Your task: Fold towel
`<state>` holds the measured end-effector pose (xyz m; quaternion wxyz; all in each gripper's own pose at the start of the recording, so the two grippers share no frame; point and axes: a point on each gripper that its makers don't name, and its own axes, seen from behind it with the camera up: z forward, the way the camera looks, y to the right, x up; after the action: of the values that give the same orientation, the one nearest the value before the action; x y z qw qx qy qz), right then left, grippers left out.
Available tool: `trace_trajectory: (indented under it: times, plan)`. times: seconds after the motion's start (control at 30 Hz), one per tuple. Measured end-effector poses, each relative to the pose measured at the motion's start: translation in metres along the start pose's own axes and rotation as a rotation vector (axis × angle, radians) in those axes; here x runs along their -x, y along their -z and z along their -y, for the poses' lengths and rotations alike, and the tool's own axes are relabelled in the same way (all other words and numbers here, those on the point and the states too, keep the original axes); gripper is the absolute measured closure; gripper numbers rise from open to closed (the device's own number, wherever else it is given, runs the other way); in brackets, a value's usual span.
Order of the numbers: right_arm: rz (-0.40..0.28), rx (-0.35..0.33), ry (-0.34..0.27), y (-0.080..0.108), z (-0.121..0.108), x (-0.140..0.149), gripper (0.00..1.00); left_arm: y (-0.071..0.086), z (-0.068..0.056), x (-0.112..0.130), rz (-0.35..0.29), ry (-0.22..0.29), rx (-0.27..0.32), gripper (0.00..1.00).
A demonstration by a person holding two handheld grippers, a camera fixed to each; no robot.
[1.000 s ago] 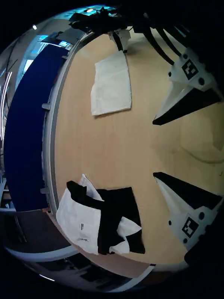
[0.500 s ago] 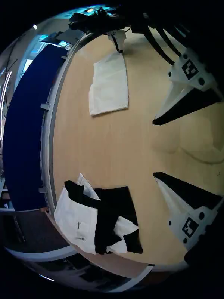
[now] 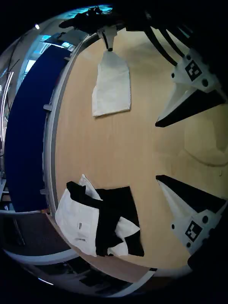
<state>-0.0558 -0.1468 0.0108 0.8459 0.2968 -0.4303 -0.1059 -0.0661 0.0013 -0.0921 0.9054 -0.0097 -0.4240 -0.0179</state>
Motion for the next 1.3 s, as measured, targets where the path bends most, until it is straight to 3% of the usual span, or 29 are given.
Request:
trace_trajectory:
  times: [0.37, 0.87, 1.1, 1.3]
  plan:
    - [-0.043, 0.001, 0.126, 0.007, 0.025, -0.061, 0.91, 0.01, 0.002, 0.001, -0.012, 0.009, 0.011, 0.07]
    - [-0.041, -0.02, 0.221, -0.007, 0.05, -0.093, 0.91, 0.015, -0.004, 0.002, -0.017, 0.029, 0.038, 0.07]
    - [-0.025, -0.073, 0.332, -0.03, 0.084, -0.111, 0.91, 0.016, -0.005, 0.005, -0.016, 0.041, 0.042, 0.07]
    - [0.007, -0.156, 0.407, -0.065, 0.13, -0.109, 0.91, 0.018, -0.008, 0.008, -0.017, 0.057, 0.04, 0.07]
